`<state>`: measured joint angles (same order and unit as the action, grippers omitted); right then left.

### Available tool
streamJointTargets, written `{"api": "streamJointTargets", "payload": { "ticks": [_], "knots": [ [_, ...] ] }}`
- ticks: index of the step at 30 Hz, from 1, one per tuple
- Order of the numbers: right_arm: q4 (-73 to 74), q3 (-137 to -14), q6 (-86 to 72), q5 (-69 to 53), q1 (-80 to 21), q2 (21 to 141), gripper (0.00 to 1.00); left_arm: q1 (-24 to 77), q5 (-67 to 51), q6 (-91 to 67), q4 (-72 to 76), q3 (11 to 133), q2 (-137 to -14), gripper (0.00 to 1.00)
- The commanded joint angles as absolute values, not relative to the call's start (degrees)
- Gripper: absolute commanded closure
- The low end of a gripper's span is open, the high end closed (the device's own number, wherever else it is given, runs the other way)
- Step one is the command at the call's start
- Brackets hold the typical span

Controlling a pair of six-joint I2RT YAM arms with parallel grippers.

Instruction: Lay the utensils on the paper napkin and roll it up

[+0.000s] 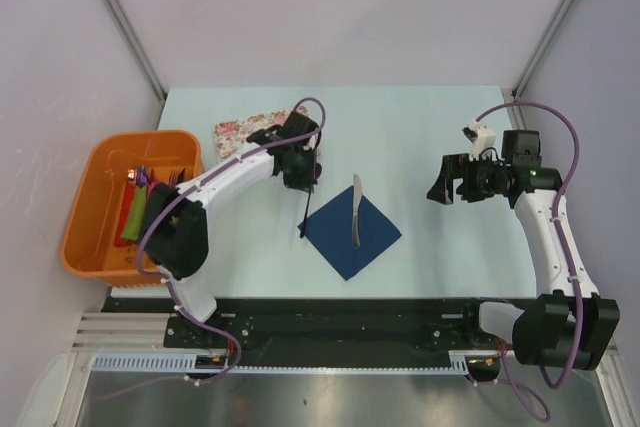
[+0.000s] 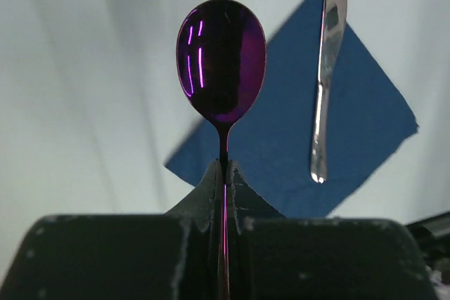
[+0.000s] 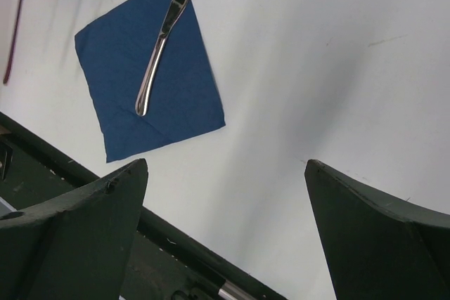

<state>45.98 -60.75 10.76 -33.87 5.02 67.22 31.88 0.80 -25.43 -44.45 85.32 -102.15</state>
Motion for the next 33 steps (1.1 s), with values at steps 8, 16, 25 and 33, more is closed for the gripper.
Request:
{"api": "streamJointTargets", "payload": {
  "ticks": [8,16,25,33],
  "knots": [
    [45.6,-61.5,10.7,-33.8,5.4,68.0,0.00,37.3,-2.7,-44.0,-30.5,81.2,-104.7,1.00],
    [45.4,-61.0,10.7,-33.4,5.4,68.5,0.00,41.0,2.5,-41.8,-25.7,83.6,-109.3,1.00],
    [45.1,-60.7,10.8,-33.8,5.4,69.0,0.00,42.3,3.6,-41.6,-22.1,82.3,-112.2,1.00],
    [44.6,-59.9,10.9,-33.6,5.4,68.6,0.00,42.5,4.7,-40.5,-21.0,83.1,-114.5,1.00]
  ]
}}
